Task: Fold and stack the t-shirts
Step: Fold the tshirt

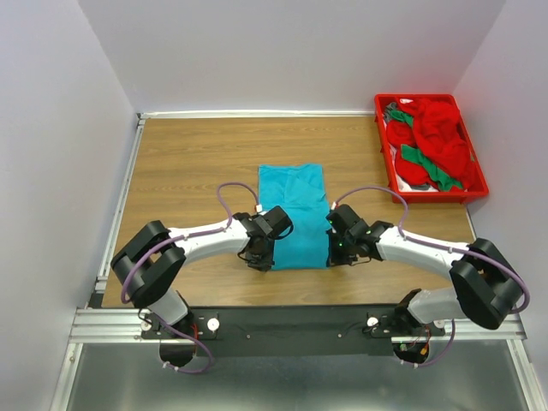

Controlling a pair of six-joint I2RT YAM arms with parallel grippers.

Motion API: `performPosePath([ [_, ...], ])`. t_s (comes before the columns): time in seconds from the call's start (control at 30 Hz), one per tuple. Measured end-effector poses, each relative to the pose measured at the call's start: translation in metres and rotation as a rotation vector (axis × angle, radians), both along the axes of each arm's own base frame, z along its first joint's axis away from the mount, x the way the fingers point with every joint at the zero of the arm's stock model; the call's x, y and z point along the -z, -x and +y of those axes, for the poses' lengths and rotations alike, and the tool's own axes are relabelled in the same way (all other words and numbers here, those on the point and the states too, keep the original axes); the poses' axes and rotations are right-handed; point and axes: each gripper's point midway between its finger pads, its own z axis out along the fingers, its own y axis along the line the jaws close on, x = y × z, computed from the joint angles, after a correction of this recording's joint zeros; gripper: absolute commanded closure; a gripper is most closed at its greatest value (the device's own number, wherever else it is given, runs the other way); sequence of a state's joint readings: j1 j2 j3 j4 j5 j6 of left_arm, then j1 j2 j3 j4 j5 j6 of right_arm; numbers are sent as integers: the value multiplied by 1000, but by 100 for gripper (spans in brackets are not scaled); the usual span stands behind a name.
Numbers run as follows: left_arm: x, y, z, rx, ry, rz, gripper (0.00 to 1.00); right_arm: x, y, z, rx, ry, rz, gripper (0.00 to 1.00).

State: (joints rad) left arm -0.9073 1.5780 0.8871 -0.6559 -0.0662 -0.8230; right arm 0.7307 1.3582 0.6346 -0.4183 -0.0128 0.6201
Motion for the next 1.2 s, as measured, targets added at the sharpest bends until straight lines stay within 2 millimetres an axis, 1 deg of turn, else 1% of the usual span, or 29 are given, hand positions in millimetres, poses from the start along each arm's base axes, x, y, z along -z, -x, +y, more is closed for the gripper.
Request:
performPosePath([
  [0.03,0,0,-1,4,5,-1,83,0,1,0,-2,-4,1,97],
  [0.13,0,-2,-5,15,26,-5,100,0,2,1,-5,-12,5,98],
  [0.2,0,-2,-6,17,29,-6,100,0,4,2,-9,-19,12,100],
  [0.3,0,-2,-6,17,31,-7,100,-1,8,3,-14,-31,27,99],
  [0.37,-1,-1,-5,18,38,-13,100,-2,14,2,-18,-38,47,99],
  [0.43,-2,6,1,24,39,-14,100,-5,25,-1,-21,-45,80,100],
  [0.53,-12,27,8,55,46,-10,100,-17,45,-3,-35,-61,121,99],
  [0.57,-20,35,7,70,59,-12,100,-22,50,-4,-38,-69,127,99],
  [0.63,-38,45,3,89,104,-29,100,-36,62,-7,-43,-89,134,99],
  [0.7,-57,50,0,98,155,-47,100,-55,66,-10,-36,-101,132,99],
  [0.73,-65,51,0,96,174,-56,100,-68,66,-9,-32,-109,125,99],
  [0.8,-91,49,-4,92,225,-86,100,-90,60,-8,-21,-113,101,99],
  [0.87,-114,44,-8,87,258,-112,100,-118,50,-4,-11,-121,62,99],
  [0.9,-131,39,-14,82,286,-137,100,-136,42,0,-7,-136,25,99],
  [0.93,-140,36,-16,79,300,-150,100,-148,38,3,-5,-145,7,99],
  [0.97,-154,31,-21,76,326,-174,100,-166,30,7,-1,-162,-31,99],
  [1.0,-171,26,-25,73,357,-201,100,-176,25,10,0,-173,-55,99],
  [1.07,-192,22,-29,75,400,-235,100,-190,20,11,2,-179,-78,99],
  [1.1,-198,21,-30,76,415,-246,100,-197,18,11,2,-178,-88,99],
  [1.17,-211,21,-30,78,445,-267,100,-205,18,9,1,-174,-96,99],
  [1.2,-214,21,-29,77,454,-273,100,-207,18,8,2,-170,-100,99],
])
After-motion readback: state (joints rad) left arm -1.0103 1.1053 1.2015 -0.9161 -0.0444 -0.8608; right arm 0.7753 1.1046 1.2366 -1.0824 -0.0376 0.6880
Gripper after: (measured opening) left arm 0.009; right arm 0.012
